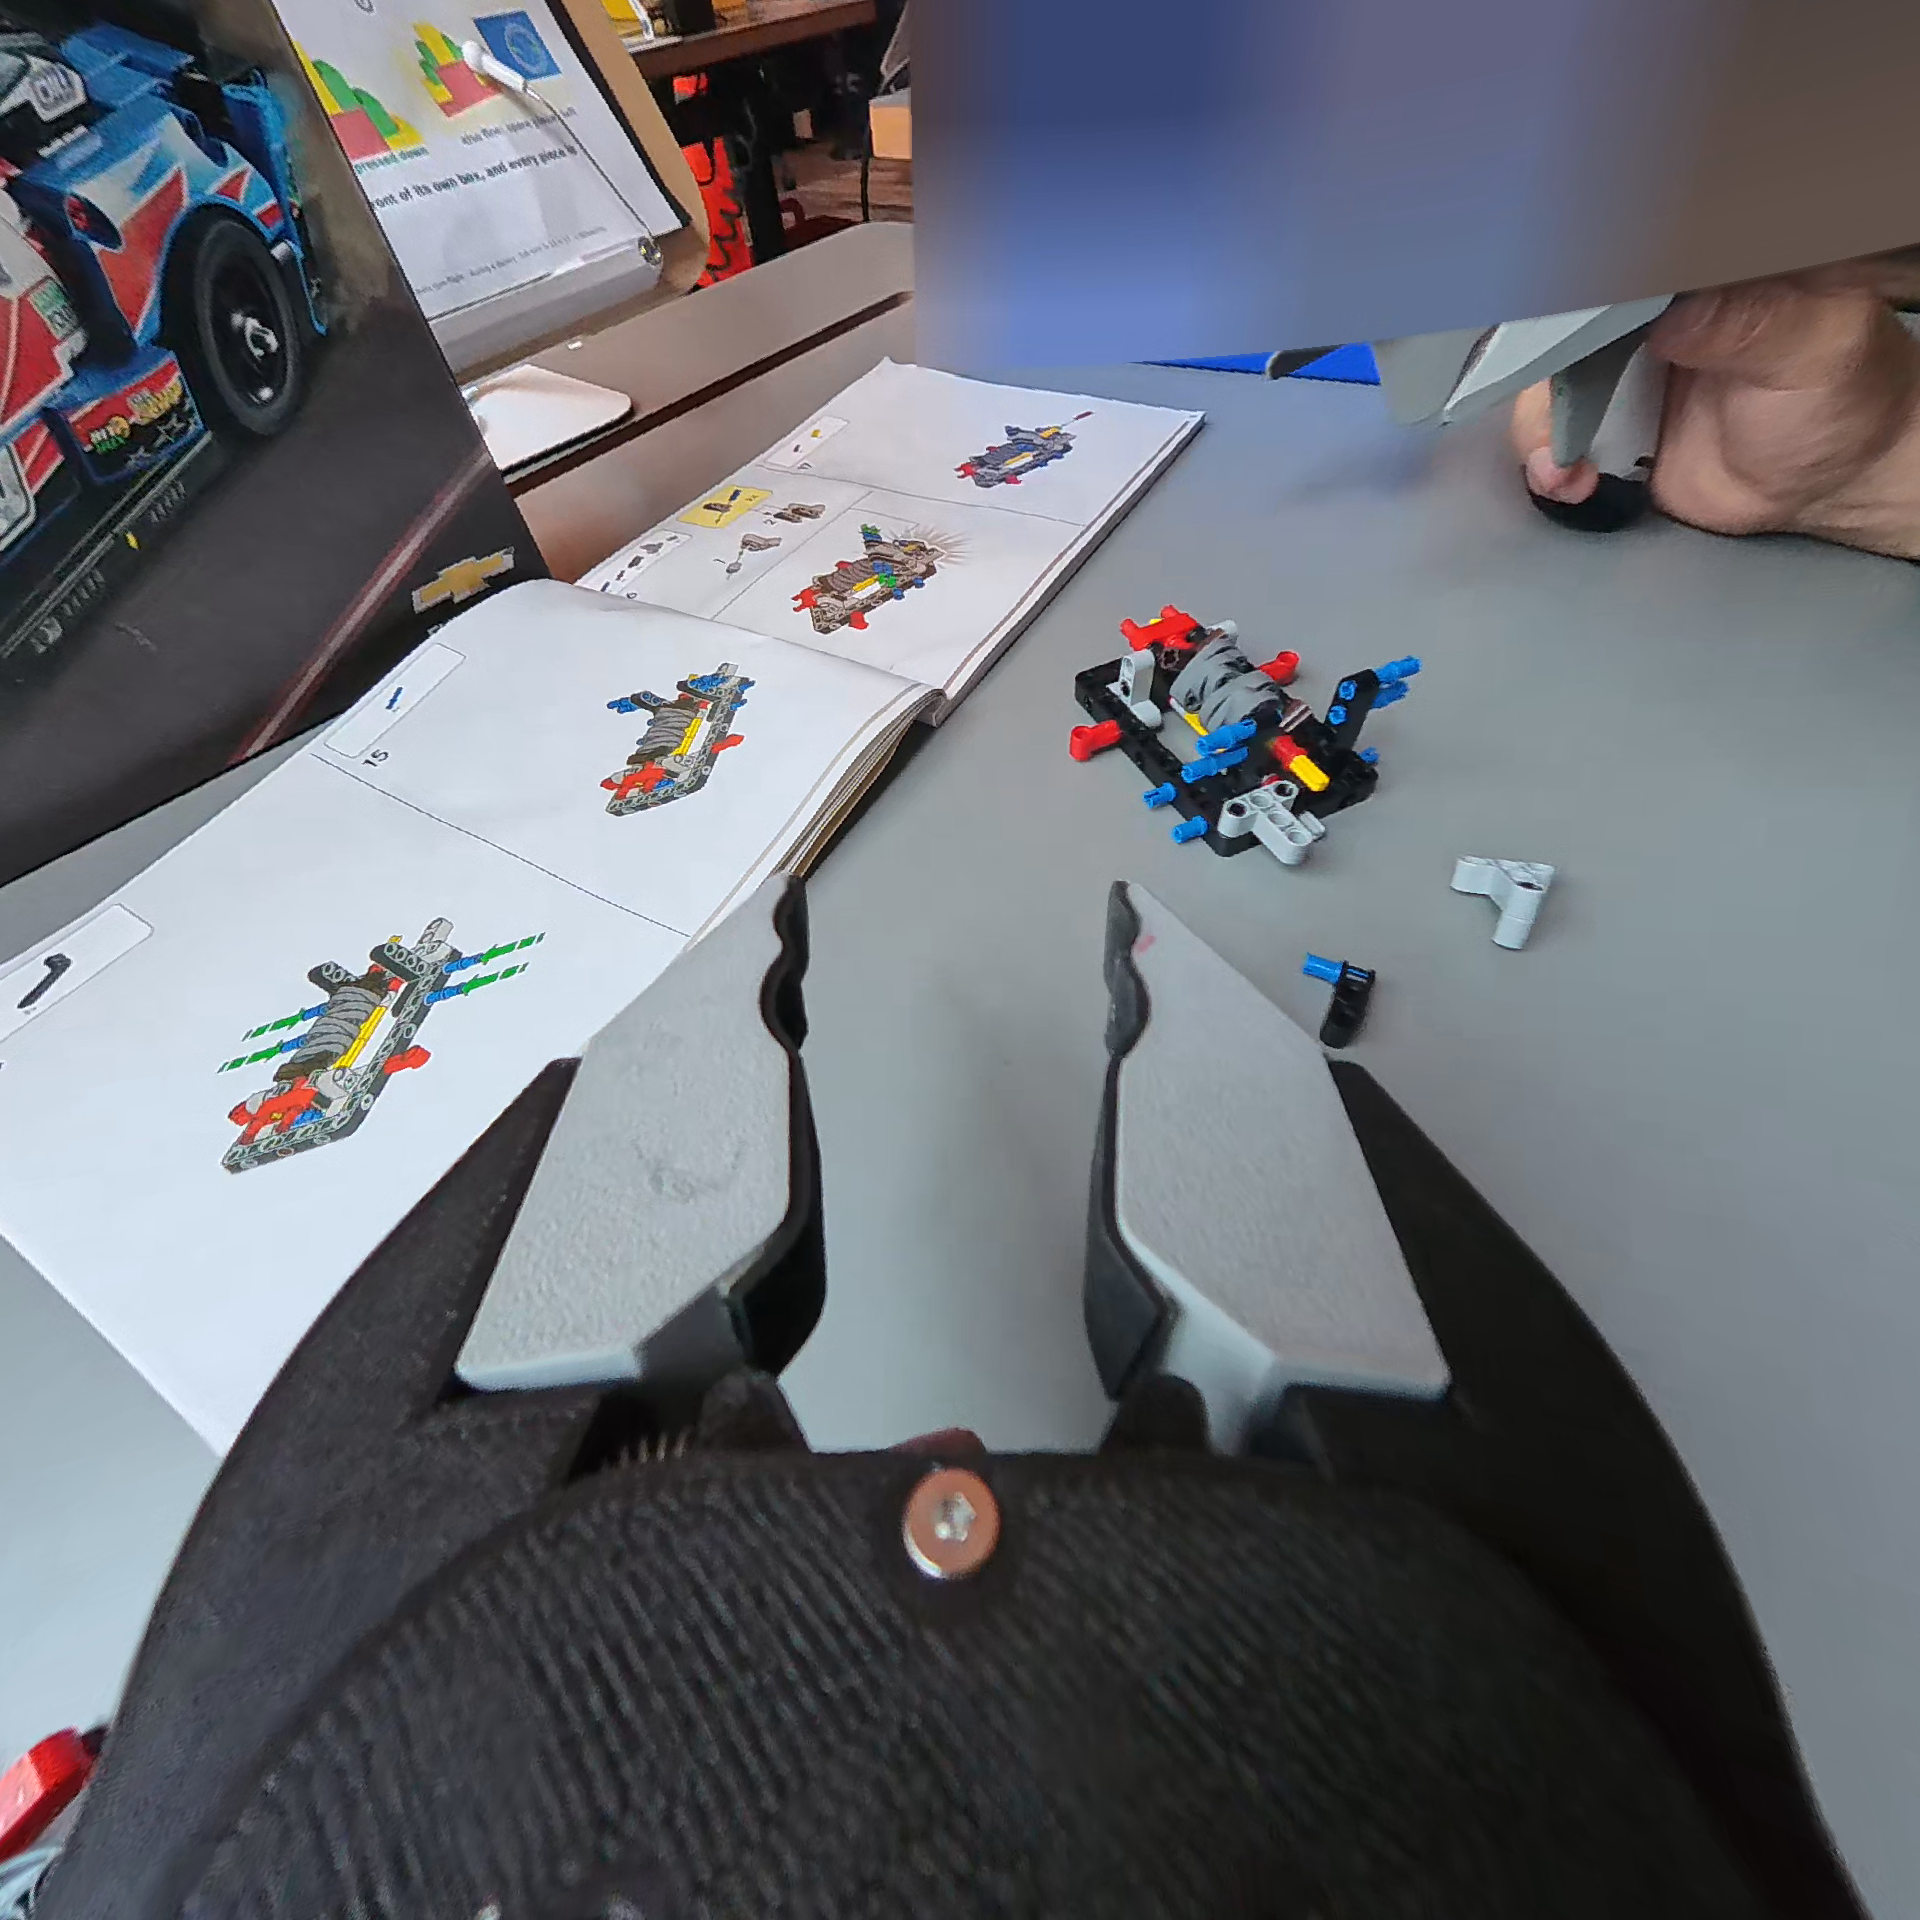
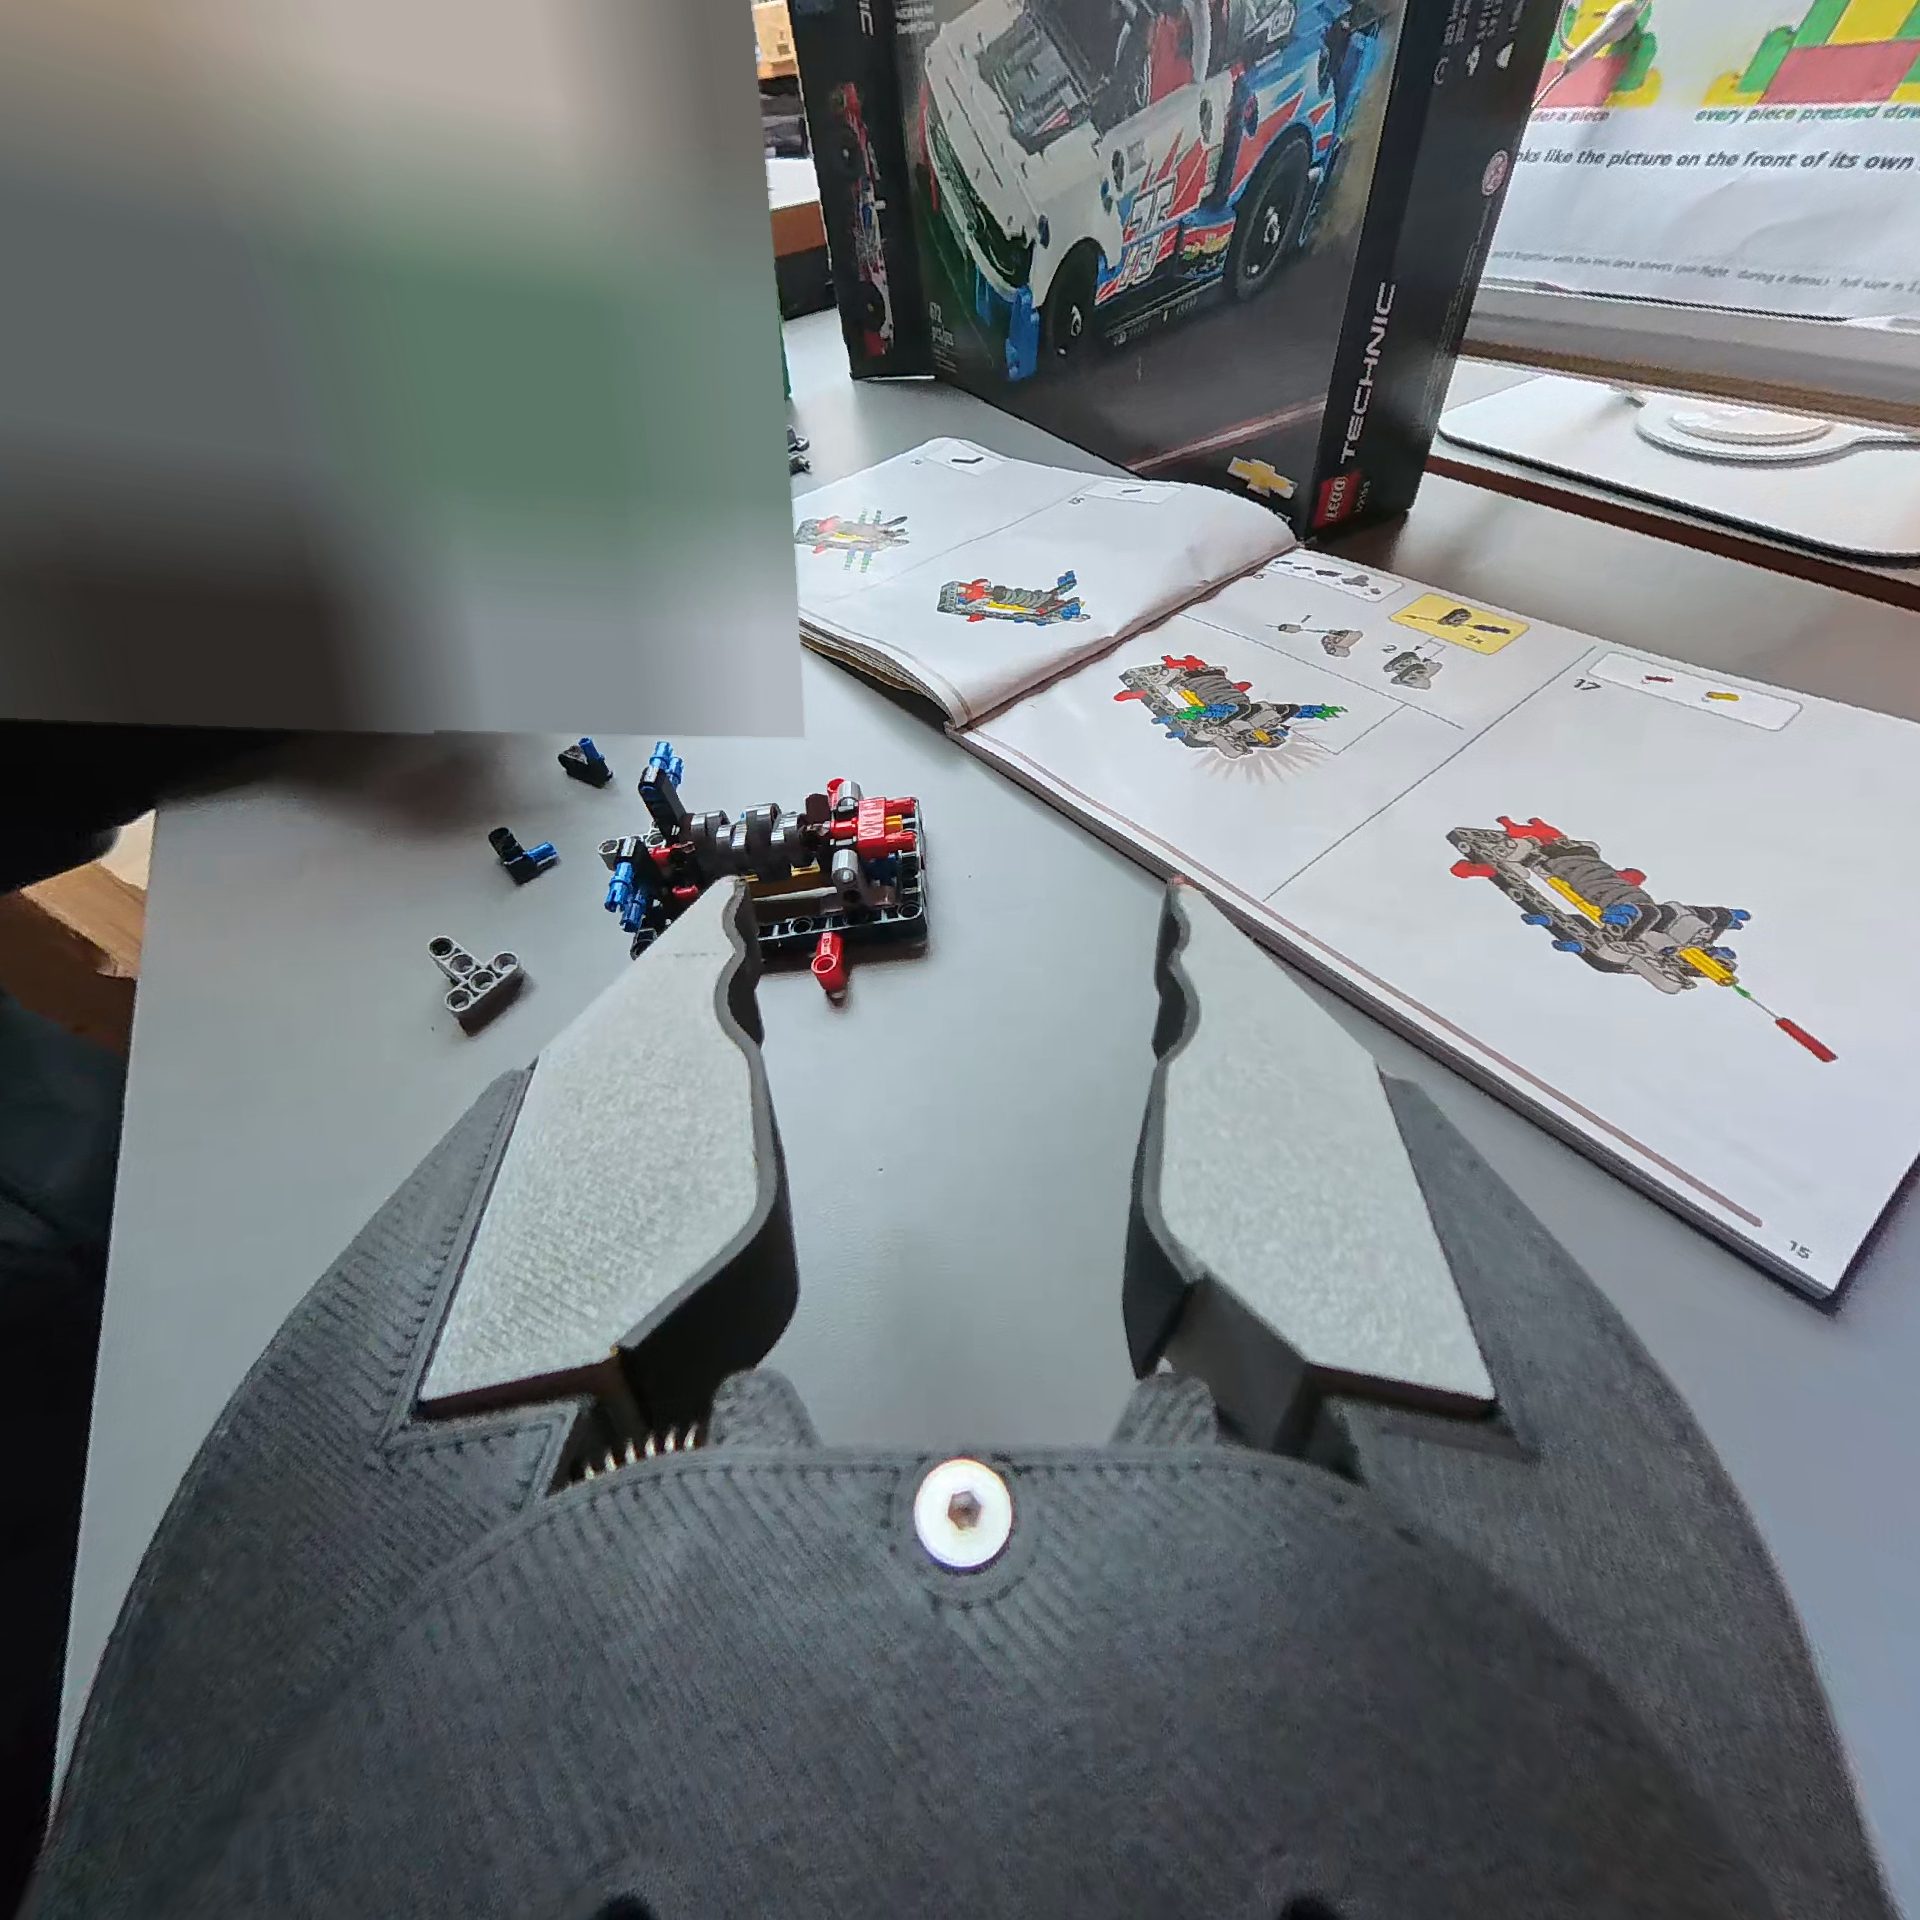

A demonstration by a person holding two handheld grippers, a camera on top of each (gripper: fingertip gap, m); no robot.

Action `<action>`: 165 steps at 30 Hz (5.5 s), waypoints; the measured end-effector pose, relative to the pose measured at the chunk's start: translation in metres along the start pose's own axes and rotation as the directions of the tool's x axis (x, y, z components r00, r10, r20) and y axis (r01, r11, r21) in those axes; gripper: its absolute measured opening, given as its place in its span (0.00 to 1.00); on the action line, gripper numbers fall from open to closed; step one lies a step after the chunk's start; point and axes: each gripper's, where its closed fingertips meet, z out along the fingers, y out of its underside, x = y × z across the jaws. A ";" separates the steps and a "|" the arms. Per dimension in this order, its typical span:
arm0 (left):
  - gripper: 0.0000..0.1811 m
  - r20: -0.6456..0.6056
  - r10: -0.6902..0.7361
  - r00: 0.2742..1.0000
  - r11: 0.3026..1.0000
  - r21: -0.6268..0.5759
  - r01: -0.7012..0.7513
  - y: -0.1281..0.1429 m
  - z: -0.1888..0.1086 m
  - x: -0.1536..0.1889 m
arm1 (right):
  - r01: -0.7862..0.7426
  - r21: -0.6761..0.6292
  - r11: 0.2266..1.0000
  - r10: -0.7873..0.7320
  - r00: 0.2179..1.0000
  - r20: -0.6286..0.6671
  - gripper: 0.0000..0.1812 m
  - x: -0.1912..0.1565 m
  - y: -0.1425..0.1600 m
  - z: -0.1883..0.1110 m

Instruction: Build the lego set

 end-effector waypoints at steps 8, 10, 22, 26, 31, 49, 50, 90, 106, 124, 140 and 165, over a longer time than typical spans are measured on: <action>0.30 -0.020 -0.002 1.000 1.000 0.015 0.002 -0.003 0.001 0.001 | 0.066 -0.020 0.998 -0.066 0.998 0.001 0.38 -0.007 0.003 0.002; 0.29 -0.022 0.007 1.000 1.000 0.024 -0.006 -0.004 0.000 0.003 | 0.086 -0.028 0.996 -0.086 0.996 0.001 0.38 -0.009 0.004 0.003; 0.27 -0.017 0.074 0.997 0.997 -0.019 -0.074 0.000 0.005 0.014 | 0.159 -0.021 0.987 -0.159 0.986 -0.040 0.35 -0.010 0.002 0.001; 0.27 -0.009 0.075 0.997 0.997 -0.026 -0.076 0.001 0.006 0.012 | 0.146 -0.016 0.989 -0.147 0.988 -0.038 0.37 -0.009 0.002 0.000; 0.27 -0.009 0.059 0.998 0.998 -0.023 -0.059 0.001 0.006 0.010 | 0.133 -0.019 0.991 -0.134 0.991 -0.023 0.39 -0.009 0.002 0.001; 0.26 -0.132 -0.034 0.991 0.999 0.002 0.034 -0.006 0.015 0.014 | 0.091 0.020 0.996 -0.093 0.977 0.191 0.37 -0.042 0.000 -0.003; 0.26 -0.136 -0.038 0.990 0.999 0.003 0.039 -0.006 0.015 0.014 | 0.104 0.013 0.994 -0.105 0.973 0.208 0.37 -0.046 0.001 0.000; 0.17 -0.295 0.261 0.919 0.944 -0.120 -0.306 0.020 0.023 0.094 | 0.366 -0.261 0.893 -0.253 0.890 0.379 0.17 -0.138 0.054 0.044; 0.15 -0.300 0.247 0.921 0.955 -0.087 -0.285 0.014 0.023 0.092 | 0.371 -0.244 0.896 -0.259 0.883 0.392 0.17 -0.140 0.052 0.041; 0.14 -0.455 0.057 0.889 0.915 -0.333 -0.229 0.038 0.042 0.146 | 0.469 -0.335 0.817 -0.345 0.863 0.369 0.13 -0.143 0.071 0.053; 0.03 -0.473 -0.014 0.881 0.935 -0.317 -0.156 0.027 0.047 0.151 | 0.460 -0.345 0.818 -0.339 0.870 0.357 0.12 -0.142 0.071 0.056; 0.06 -0.478 -0.218 0.851 0.925 -0.379 0.024 0.023 0.048 0.135 | 0.443 -0.356 0.823 -0.323 0.880 0.348 0.11 -0.139 0.071 0.057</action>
